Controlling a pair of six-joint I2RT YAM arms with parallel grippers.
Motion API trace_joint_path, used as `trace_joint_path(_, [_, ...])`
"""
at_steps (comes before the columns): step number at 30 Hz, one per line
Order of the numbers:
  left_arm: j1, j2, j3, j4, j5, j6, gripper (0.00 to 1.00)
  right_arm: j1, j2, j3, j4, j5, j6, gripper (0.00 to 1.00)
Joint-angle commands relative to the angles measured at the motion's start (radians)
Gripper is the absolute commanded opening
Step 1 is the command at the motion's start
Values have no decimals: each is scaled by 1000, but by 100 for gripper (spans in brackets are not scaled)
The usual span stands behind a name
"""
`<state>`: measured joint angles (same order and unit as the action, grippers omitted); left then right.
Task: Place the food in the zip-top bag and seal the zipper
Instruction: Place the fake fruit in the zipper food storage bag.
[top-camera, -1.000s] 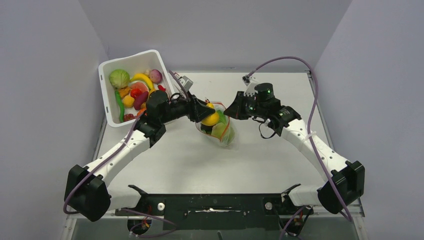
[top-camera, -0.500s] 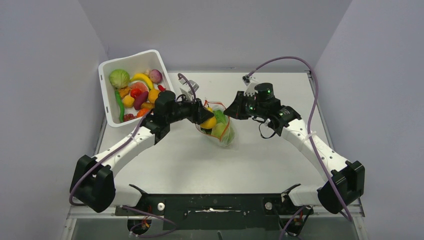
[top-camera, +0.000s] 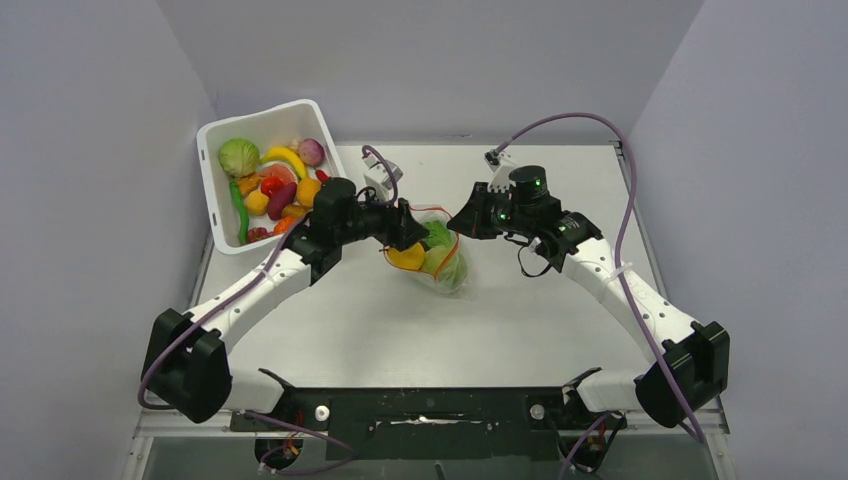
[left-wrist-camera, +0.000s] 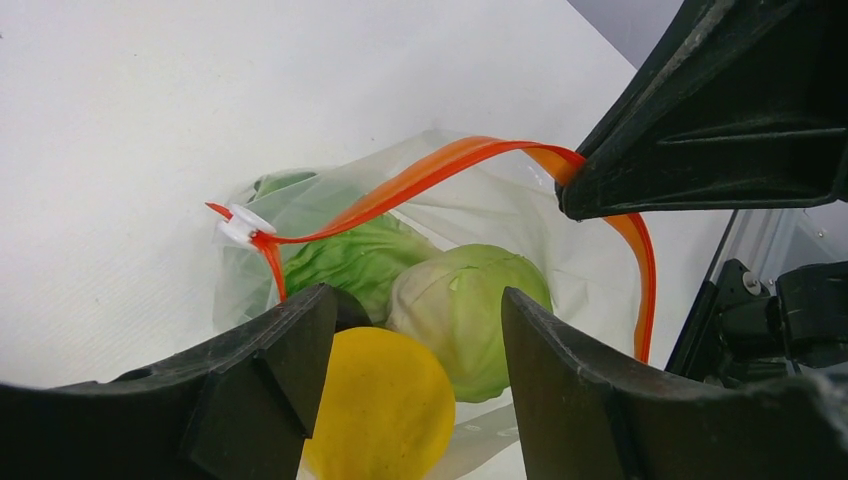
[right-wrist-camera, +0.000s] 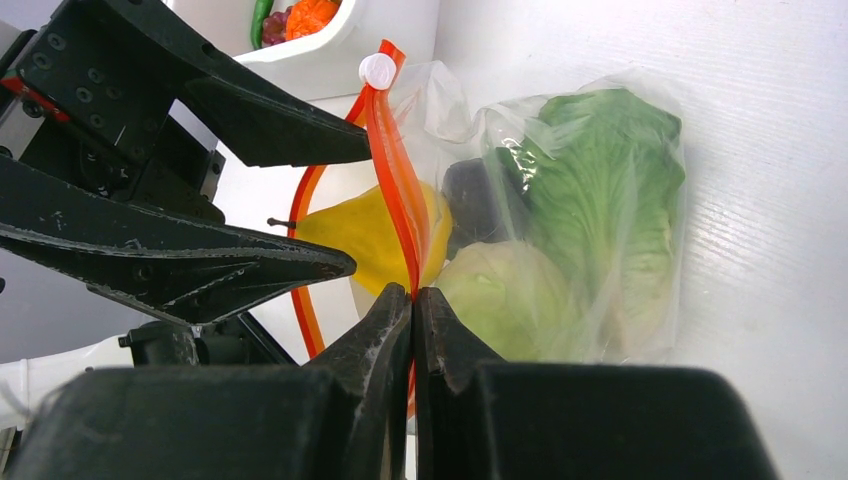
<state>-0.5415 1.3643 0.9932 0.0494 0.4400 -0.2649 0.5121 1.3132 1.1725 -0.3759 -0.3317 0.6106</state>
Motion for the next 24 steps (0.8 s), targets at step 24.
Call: trace_joint_path(24, [-2, -108, -19, -184, -270, 107, 35, 1, -11, 58, 40, 14, 17, 0])
